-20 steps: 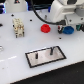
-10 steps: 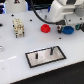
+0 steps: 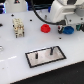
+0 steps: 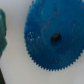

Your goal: Insert the blue gear onto the right peg, followed by the red gear

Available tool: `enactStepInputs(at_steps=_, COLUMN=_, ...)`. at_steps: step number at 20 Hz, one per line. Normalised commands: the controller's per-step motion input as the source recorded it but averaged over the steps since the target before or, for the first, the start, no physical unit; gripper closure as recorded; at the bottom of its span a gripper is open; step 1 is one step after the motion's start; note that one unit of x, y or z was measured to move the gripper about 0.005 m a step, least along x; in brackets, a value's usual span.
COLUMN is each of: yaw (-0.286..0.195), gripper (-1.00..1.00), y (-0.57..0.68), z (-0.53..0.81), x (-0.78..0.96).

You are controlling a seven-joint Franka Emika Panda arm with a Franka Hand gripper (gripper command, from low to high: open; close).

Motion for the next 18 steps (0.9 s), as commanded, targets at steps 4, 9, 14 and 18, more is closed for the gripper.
enactStepInputs(at_steps=4, yaw=0.000, gripper=1.00, y=-0.01, z=-0.04, x=-0.13)
enactStepInputs(at_steps=9, yaw=0.000, gripper=1.00, y=-0.04, z=-0.09, x=-0.27)
enactStepInputs(at_steps=14, yaw=0.000, gripper=1.00, y=-0.08, z=0.17, x=-0.03)
enactStepInputs(at_steps=18, yaw=0.000, gripper=1.00, y=-0.10, z=0.48, x=0.22)
